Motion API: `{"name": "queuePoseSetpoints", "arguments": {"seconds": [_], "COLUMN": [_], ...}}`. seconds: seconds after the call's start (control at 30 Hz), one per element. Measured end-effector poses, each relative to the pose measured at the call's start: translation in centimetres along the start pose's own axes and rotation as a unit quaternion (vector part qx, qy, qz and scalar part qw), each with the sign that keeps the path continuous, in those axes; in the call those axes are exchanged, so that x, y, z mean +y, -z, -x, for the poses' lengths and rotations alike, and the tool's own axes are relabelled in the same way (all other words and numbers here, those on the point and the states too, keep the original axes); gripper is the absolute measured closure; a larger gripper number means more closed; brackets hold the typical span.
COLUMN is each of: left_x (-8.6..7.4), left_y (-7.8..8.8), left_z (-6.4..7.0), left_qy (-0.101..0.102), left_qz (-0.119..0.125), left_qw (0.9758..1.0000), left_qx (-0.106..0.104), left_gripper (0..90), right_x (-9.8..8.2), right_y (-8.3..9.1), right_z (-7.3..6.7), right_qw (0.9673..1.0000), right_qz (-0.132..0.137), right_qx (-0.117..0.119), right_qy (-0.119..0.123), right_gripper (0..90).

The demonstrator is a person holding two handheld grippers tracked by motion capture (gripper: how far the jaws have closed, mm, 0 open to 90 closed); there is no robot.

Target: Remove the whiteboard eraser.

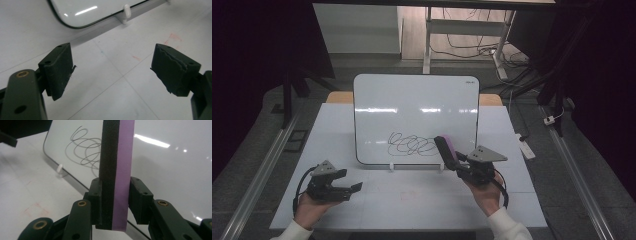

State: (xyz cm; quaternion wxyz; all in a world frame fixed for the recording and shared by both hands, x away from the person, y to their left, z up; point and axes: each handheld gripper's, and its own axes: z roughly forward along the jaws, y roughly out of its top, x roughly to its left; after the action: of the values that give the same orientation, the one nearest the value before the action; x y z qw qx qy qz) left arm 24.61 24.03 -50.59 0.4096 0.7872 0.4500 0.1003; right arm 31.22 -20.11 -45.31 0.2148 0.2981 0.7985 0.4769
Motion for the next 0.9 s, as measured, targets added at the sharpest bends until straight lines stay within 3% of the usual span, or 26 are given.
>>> {"name": "queuePoseSetpoints", "arguments": {"seconds": [0.33, 0.9], "left_x": [1.9, 5.8], "left_y": [-0.9, -2.5], "left_z": [1.1, 3.7], "left_qy": [-0.014, -0.047], "left_qz": [-0.008, -0.007], "left_qw": [0.9997, 0.9972], "left_qx": [-0.015, -0.059], "left_gripper": [17.4, 17.5], "right_x": [-0.4, -0.6], "right_y": [-1.6, -2.9], "right_z": [-2.3, -4.1], "right_qw": [0.9989, 0.9962], "right_qz": [-0.018, -0.03], "right_qx": [0.035, 0.063], "right_qy": [0.026, 0.052], "right_gripper": [64.6, 64.6]}}
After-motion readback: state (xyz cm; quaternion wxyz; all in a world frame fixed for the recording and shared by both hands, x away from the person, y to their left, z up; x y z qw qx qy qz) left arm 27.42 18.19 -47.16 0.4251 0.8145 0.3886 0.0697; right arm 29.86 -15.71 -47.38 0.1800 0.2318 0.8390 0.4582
